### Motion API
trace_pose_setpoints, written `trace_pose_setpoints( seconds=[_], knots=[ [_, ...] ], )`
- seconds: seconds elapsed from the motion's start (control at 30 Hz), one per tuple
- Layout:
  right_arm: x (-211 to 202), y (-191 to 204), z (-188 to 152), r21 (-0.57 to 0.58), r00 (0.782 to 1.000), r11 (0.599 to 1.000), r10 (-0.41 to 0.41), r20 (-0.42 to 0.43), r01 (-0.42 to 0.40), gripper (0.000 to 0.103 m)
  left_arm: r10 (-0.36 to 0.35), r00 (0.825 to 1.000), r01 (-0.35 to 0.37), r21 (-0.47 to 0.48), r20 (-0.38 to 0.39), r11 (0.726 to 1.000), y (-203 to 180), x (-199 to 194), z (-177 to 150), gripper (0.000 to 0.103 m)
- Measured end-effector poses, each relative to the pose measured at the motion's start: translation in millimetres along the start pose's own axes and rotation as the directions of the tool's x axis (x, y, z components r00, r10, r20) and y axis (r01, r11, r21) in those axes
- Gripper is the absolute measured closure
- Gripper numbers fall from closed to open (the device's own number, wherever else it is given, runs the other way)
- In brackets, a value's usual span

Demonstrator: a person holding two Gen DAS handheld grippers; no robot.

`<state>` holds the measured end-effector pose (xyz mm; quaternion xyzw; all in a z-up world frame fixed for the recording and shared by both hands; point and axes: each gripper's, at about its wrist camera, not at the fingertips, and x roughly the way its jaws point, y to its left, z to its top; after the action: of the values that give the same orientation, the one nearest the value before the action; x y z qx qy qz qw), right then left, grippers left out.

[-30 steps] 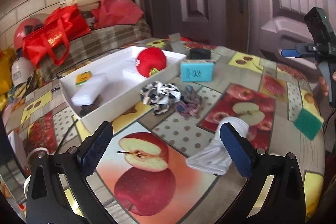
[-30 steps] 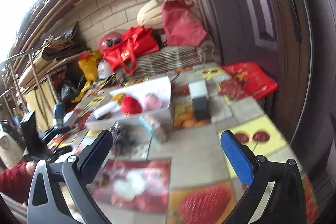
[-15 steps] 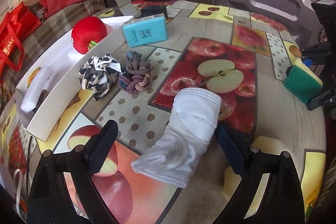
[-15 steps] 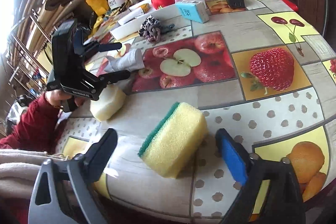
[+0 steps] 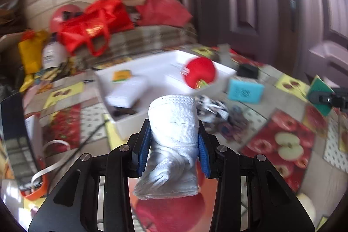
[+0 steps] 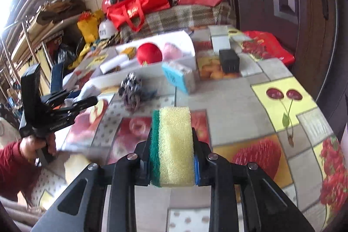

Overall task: Organize soft objects
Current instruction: 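Grasp the white cloth with the left tool while the right grasps the sponge, then release the white cloth into the box with the left tool while the right drops the sponge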

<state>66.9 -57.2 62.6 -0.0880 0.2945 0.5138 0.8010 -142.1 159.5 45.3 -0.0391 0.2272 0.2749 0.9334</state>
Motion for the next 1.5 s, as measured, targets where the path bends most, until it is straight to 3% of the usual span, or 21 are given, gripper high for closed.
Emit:
trace_pose_setpoints(
  seconds=[0.1, 0.17, 0.23, 0.43, 0.57, 0.87, 1.03, 1.3, 1.5],
  knots=[
    [25, 3, 10, -0.037, 0.993, 0.997, -0.06, 0.101, 0.064, 0.076, 0.128, 0.992, -0.126, -0.074, 0.017, 0.989, 13, 8, 6, 0.065],
    [47, 7, 15, -0.046, 0.992, 0.996, -0.077, 0.102, 0.082, 0.076, 0.166, 0.986, -0.164, -0.094, 0.015, 0.982, 18, 18, 11, 0.065],
    [61, 10, 24, -0.031, 0.994, 0.997, -0.065, 0.087, 0.068, 0.076, 0.186, 0.983, -0.184, -0.1, 0.009, 0.978, 19, 30, 16, 0.065],
    [82, 41, 46, -0.138, 0.98, 0.986, -0.068, 0.189, 0.095, 0.075, 0.218, 0.976, -0.217, -0.114, -0.01, 0.969, 20, 56, 25, 0.065],
    [108, 49, 63, -0.14, 0.982, 0.988, -0.043, 0.186, 0.07, 0.075, 0.23, 0.973, -0.232, -0.134, -0.031, 0.964, 22, 66, 28, 0.065],
    [160, 71, 87, -0.186, 0.996, 0.982, 0.007, 0.09, 0.01, 0.075, 0.243, 0.965, -0.257, -0.165, -0.101, 0.952, 34, 96, 38, 0.065],
    [185, 75, 100, -0.175, 0.998, 0.984, -0.016, 0.059, 0.026, 0.076, 0.265, 0.956, -0.284, -0.164, -0.129, 0.945, 39, 117, 47, 0.065],
    [213, 60, 123, -0.055, 0.996, 0.996, -0.064, 0.061, 0.067, 0.076, 0.324, 0.937, -0.341, -0.149, -0.129, 0.928, 45, 140, 58, 0.065],
    [219, 70, 128, -0.082, 0.992, 0.991, -0.095, 0.079, 0.101, 0.074, 0.345, 0.931, -0.36, -0.144, -0.12, 0.922, 46, 146, 62, 0.064]
  ],
)
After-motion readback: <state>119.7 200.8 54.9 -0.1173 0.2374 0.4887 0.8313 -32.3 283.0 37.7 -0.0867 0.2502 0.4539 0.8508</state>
